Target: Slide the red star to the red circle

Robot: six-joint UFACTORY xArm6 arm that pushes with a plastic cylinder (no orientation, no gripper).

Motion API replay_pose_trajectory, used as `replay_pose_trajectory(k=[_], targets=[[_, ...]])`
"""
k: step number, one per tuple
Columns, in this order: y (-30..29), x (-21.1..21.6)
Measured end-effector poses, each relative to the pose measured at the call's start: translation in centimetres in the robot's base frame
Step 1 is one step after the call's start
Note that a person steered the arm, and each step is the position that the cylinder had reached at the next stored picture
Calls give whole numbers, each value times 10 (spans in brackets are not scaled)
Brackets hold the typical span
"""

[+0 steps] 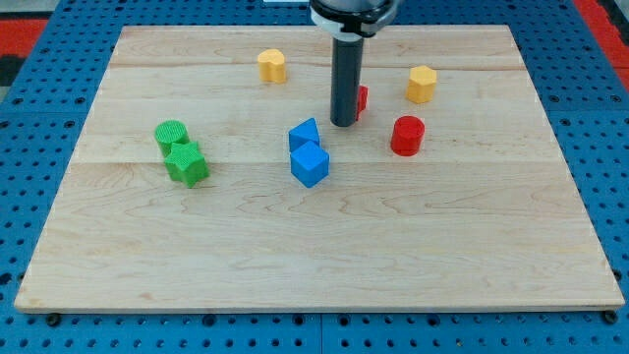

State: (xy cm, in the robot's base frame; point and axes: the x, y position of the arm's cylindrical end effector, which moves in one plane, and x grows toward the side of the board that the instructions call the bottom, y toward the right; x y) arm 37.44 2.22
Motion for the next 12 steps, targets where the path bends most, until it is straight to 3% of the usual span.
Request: replay_pose_trajectory(k=[2,4,8,10,12], targets=[[-55,-33],[-37,-68],[13,-24],[15,-59],[26,-46]])
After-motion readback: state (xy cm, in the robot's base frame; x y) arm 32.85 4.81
